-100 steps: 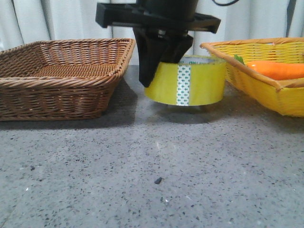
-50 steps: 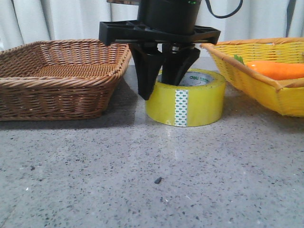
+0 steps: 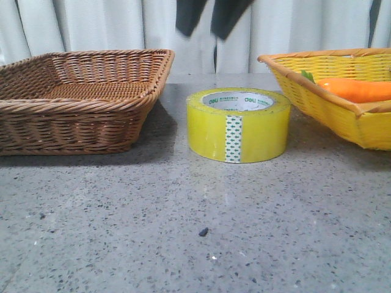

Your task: Transfer tape with both arms

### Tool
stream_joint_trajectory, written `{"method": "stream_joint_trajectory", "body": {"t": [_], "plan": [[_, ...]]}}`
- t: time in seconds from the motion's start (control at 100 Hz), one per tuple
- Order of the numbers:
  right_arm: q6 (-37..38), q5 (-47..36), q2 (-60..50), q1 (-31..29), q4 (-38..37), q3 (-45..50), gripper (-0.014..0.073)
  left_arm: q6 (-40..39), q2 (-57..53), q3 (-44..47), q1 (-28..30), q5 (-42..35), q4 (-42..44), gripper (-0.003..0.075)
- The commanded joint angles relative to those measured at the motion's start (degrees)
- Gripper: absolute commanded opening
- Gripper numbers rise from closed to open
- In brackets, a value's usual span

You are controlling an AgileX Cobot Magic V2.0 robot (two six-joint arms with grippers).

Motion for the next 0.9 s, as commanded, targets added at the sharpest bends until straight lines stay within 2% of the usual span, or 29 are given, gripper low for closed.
{"method": "stream_joint_trajectory", "body": {"t": [0.0,0.1,0.21,0.46,0.65,0.74,0.89], "plan": [[-0.75,-1.46,-6.52,-0.13,-0.56,-2.04,0.0189,0.54,3.29,-4.20,-2.83,-3.06,-0.86,0.0130],[-0.75,-0.80,-10.83,-0.13,-0.56,-2.04,0.0045,0.87,6.93,-6.64,-6.46,-3.16,-0.86,0.0130],[-0.75,-1.05,-15.01,-0.13,-0.70,-2.04,-0.0074,0.87,12.39,-8.88,-11.21,-4.83,-0.86,0.0130],[-0.75,-8.13,-25.77,-0.13,-3.28,-1.13,-0.0074,0.87,25.69,-13.12,-23.04,-8.23,-0.25,0.0130],[-0.75,-12.02,-34.32,-0.13,-5.97,2.77,-0.0074,0.87,36.75,-16.93,-31.21,-10.68,3.81,0.0134],[-0.75,-11.89,-36.70,-0.13,-6.35,5.26,-0.0074,0.87,41.14,-18.58,-34.97,-11.44,6.52,0.0183],[-0.75,-6.76,-38.62,-0.13,-6.35,6.81,-0.0074,0.87,48.79,-20.66,-39.71,-14.17,9.16,0.0344]]}}
